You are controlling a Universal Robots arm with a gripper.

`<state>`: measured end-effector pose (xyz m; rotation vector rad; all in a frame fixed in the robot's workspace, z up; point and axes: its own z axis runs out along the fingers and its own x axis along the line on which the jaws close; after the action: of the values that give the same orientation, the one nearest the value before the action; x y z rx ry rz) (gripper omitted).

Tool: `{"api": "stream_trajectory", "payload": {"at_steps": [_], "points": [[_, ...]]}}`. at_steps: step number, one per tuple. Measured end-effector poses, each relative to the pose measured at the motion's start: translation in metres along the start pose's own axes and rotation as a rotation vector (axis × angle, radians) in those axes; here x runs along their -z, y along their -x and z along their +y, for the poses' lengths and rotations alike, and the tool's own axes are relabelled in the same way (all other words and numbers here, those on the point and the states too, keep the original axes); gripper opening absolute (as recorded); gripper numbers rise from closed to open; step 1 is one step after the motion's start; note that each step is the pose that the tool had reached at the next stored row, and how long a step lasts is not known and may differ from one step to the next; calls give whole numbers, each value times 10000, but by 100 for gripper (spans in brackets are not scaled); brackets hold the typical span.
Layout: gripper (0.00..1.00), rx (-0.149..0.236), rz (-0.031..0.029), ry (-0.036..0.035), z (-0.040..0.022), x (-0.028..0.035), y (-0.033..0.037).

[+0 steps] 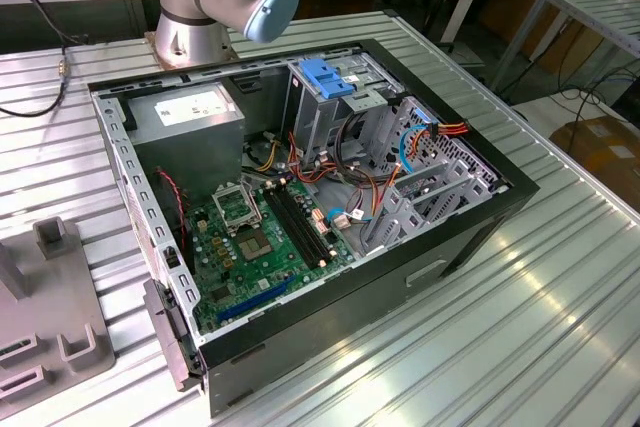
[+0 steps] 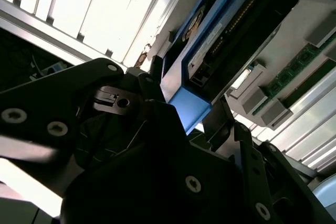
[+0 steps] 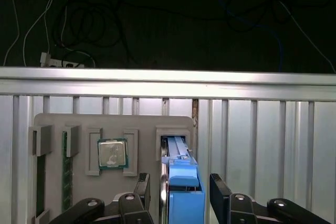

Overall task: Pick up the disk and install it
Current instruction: 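Pick up the disk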

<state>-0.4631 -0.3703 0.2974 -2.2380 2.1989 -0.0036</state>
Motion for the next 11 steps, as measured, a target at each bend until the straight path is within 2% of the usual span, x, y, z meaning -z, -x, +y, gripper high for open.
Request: {"api": "stream_trajectory", "payload": {"at_steps": [11], "points": [[57,-1,-1,-1,0,-4,0]]}}
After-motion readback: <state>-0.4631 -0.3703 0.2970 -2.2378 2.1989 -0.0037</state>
